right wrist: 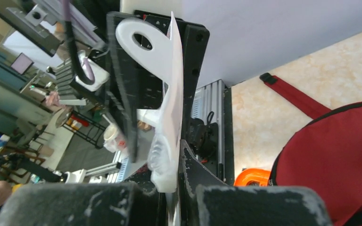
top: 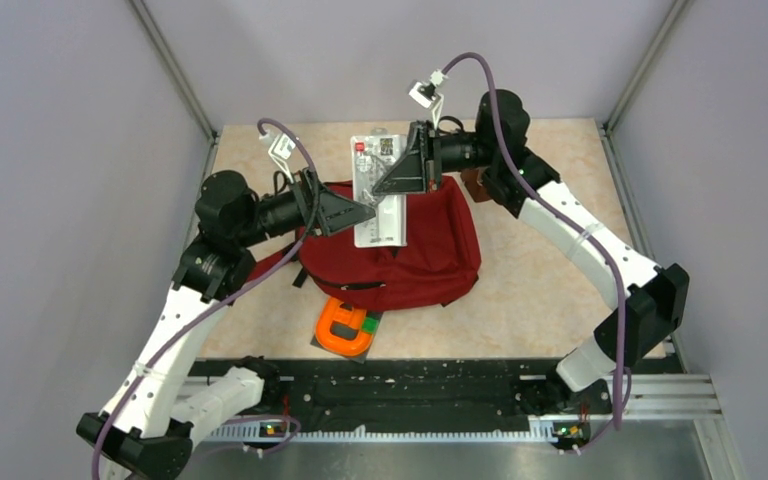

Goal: Pack the student bag
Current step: Pick up the stationery from the center of the board, then place the stationery in the student bag.

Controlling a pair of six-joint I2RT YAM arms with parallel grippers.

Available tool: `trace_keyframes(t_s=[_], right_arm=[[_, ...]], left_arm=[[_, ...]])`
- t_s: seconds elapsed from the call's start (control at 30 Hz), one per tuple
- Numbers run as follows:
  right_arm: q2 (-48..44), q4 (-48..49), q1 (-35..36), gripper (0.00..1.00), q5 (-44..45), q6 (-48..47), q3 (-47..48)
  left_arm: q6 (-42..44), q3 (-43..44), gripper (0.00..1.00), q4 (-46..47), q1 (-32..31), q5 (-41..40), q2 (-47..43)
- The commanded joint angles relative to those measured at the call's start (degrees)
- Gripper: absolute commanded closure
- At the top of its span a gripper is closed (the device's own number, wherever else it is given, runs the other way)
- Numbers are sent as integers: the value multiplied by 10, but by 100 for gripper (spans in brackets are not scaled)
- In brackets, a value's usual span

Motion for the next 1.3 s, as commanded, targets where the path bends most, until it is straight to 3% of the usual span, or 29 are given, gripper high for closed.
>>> trace_keyframes(t_s=[0.0,0.07,0.2,0.27,0.33,0.43,0.47,0.5,0.63,0.7,0.8,0.93,1.03,1.13,1.27], right_arm=[[-20,55,3,100,-33,51,31],[-16,63,3,100,-38,60,37],[-8,65,3,100,-48,67,48],[-9,63,4,100,-51,66,50],[-10,56,4,100,-51,60,47],[-9,13,4,100,-40,32,46],[-7,-7,3,100,-29,18,48],[-6,-46,1,94,-6,0,51],[-7,-167,-22,49,125,-50,54],[-20,-173,-43,37,181,-41,24],[-33,-136,-83,35,231,39,-43],[-27,-191,-85,35,355,11,-70],[-4,-244,-73,35,432,-34,-51],[24,-297,-52,35,510,-84,-18],[87,-367,-22,37,556,-131,46]], left_arm=[[-4,3,60,52,-16,20,12],[-2,2,61,51,-23,15,15],[-1,-1,51,47,-33,2,17],[-1,-2,52,48,-36,-2,19],[-2,-3,66,48,-39,-8,21],[-5,-10,99,59,-40,-23,17],[-5,-12,100,61,-40,-30,14],[-2,-14,100,61,-40,-40,11],[23,-23,100,16,-39,-102,-2],[25,-29,100,-33,-35,-147,-8],[-8,-64,100,-69,-22,-196,-21],[-45,-97,100,-133,-8,-217,2],[-54,-98,100,-162,2,-185,40],[-55,-99,100,-147,14,-104,82],[-27,-89,100,-160,30,-43,143]])
